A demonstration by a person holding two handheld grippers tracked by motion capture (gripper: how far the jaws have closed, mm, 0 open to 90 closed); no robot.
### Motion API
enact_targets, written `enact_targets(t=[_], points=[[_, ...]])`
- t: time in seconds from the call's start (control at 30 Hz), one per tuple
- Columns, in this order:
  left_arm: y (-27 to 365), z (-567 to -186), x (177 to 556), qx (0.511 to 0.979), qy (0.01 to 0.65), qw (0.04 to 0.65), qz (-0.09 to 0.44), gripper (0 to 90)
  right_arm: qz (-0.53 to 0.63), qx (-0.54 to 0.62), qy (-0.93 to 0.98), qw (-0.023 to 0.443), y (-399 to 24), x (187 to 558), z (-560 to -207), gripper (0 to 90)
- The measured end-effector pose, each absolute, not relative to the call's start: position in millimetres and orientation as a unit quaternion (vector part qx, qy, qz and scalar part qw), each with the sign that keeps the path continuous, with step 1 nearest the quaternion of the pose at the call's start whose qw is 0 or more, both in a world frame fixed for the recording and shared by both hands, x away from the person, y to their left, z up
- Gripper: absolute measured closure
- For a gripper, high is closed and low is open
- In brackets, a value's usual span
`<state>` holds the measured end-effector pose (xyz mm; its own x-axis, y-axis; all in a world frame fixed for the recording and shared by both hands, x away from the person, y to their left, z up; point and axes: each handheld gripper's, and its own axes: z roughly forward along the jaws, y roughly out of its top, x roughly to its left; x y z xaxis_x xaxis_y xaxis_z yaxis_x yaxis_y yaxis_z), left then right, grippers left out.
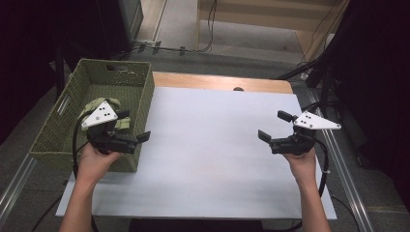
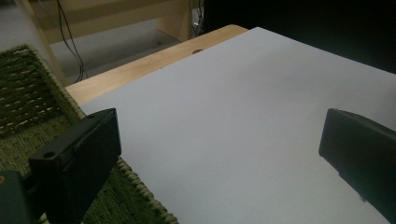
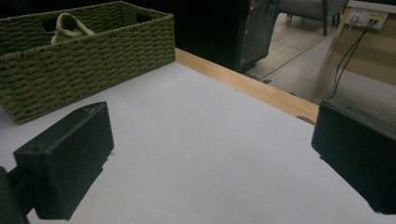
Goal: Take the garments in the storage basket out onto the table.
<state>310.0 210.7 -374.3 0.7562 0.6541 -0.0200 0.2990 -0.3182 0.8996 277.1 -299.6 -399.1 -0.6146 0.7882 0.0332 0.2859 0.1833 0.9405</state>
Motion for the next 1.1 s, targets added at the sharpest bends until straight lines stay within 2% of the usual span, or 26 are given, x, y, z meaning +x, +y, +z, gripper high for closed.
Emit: enact_targets(t=[0.47,1.1], points=[[224,-378,321,0.804,0.320,0.460,0.200,0.0,0.520,0.361,0.735,0.243,-300,277,-399,0.0],[256,-373,346,0.806,0.360,0.392,0.259,0.0,0.519,0.359,0.737,0.242,-298,279,-400,0.0]])
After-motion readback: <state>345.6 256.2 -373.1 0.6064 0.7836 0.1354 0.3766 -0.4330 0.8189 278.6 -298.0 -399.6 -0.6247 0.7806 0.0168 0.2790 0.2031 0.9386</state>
